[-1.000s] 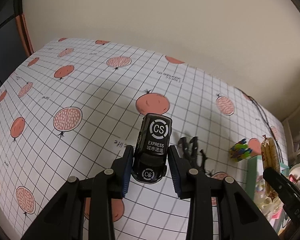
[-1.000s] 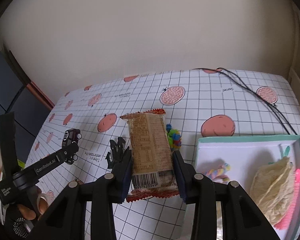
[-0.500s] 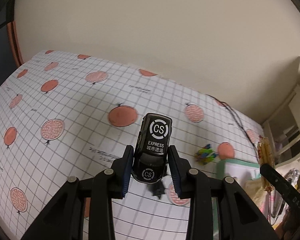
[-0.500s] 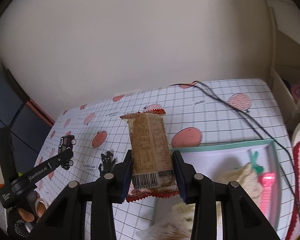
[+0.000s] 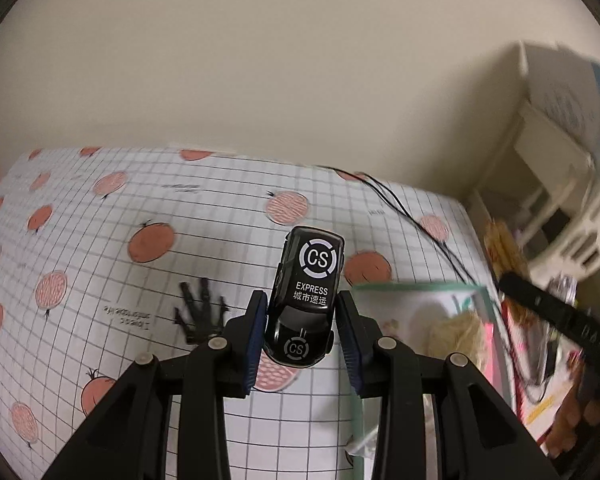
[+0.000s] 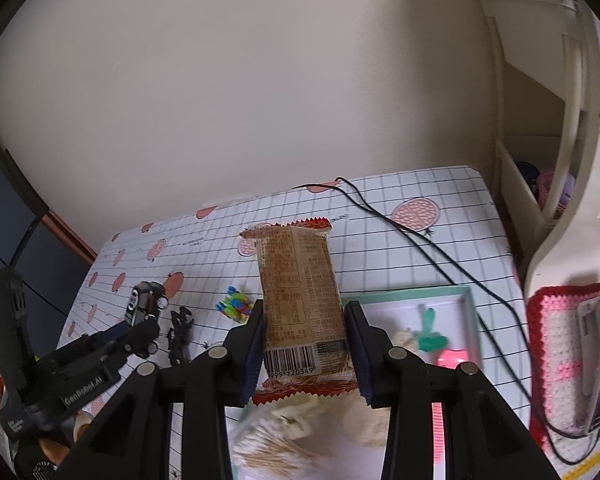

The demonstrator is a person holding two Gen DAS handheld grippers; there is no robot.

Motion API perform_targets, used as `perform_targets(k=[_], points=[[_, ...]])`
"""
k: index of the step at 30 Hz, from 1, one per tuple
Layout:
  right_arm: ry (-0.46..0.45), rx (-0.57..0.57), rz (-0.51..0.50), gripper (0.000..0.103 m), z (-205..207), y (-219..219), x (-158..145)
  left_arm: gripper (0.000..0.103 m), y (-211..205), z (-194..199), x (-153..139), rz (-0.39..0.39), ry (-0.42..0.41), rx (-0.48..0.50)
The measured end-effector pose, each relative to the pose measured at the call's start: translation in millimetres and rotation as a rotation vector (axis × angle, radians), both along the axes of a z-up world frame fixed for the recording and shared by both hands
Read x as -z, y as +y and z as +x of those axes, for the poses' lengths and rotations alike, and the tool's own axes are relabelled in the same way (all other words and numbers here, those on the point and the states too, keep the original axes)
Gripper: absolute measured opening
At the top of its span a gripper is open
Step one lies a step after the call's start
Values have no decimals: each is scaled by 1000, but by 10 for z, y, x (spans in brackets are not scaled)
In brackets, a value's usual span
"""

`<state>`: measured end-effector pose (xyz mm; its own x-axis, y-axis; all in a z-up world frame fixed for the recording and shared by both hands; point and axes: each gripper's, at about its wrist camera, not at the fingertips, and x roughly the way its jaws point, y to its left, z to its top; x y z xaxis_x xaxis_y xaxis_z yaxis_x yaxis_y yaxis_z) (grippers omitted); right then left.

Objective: Organize objects
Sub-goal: 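Carry the toy car and biscuit packet over the green tray with both tools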

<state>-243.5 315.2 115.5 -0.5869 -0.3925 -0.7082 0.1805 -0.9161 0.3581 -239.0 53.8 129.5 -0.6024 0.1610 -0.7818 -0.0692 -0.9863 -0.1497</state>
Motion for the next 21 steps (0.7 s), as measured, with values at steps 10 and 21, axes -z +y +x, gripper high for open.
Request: perform_targets(k=[10,21], points=[[-22,-12,18,41,54,275,111,36,561,121,76,-24,-25,130],[-94,-23,49,41,-10,477,348,36,1088,309,401,-20,-128,252]])
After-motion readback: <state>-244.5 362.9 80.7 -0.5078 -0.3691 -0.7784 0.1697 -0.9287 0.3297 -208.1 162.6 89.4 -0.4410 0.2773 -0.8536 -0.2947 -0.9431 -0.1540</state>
